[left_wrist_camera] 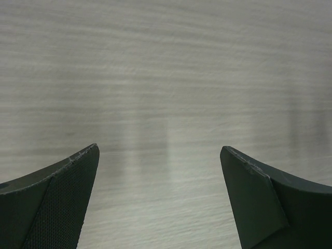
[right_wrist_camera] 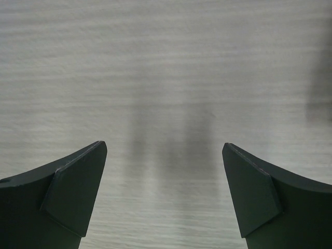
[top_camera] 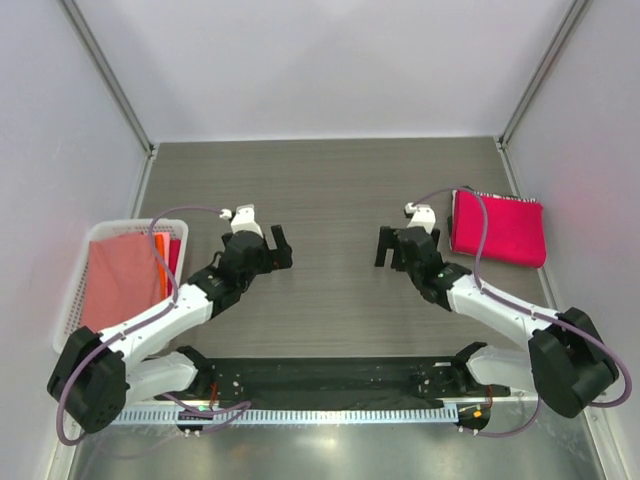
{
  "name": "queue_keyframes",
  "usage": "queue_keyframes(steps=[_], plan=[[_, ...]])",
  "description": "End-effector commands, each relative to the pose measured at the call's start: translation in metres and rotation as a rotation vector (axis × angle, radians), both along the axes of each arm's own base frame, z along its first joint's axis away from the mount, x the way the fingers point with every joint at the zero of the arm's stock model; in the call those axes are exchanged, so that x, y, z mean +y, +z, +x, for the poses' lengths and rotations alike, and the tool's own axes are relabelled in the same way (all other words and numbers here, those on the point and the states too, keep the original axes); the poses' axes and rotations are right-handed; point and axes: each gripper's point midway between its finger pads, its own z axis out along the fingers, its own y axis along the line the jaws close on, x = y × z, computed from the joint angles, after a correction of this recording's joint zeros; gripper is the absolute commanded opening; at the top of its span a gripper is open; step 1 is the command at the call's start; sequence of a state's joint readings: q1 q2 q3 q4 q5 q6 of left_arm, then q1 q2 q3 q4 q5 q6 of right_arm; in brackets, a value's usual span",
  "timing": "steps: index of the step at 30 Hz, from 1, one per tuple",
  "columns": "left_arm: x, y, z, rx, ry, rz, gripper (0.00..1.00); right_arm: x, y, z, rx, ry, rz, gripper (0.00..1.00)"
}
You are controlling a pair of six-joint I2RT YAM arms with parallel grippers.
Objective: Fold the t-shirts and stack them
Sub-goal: Reset both grippers
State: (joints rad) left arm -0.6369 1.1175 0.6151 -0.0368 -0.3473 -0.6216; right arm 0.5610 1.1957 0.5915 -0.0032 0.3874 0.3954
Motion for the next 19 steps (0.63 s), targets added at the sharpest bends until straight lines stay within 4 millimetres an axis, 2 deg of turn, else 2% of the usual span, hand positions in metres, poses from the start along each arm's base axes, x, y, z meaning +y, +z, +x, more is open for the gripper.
queue_keyframes(steps=[1, 3, 5, 7, 9, 11, 19], plan=[[0.009, 0.005, -0.006, -0.056, -0.007, 0.024, 1.00, 0.001, 0.029, 0.011, -0.186, -0.041, 0.109, 1.00], [0.019, 0.001, -0.011, -0.068, 0.006, 0.046, 0.99, -0.002, 0.032, 0.010, -0.209, -0.048, 0.117, 1.00], [0.033, -0.012, -0.012, -0.101, 0.059, 0.069, 0.99, -0.006, 0.023, 0.007, -0.213, -0.060, 0.115, 1.00], [0.043, -0.013, -0.013, -0.133, 0.100, 0.062, 0.99, -0.007, 0.023, 0.011, -0.230, -0.095, 0.139, 1.00], [0.045, -0.012, -0.015, -0.133, 0.112, 0.058, 1.00, -0.014, 0.016, 0.012, -0.195, -0.135, 0.100, 1.00], [0.045, -0.011, -0.016, -0.127, 0.106, 0.060, 1.00, -0.017, 0.020, 0.016, -0.188, -0.179, 0.106, 1.00], [0.052, -0.003, -0.017, -0.146, 0.128, 0.074, 1.00, -0.019, 0.017, 0.015, -0.181, -0.181, 0.087, 1.00]])
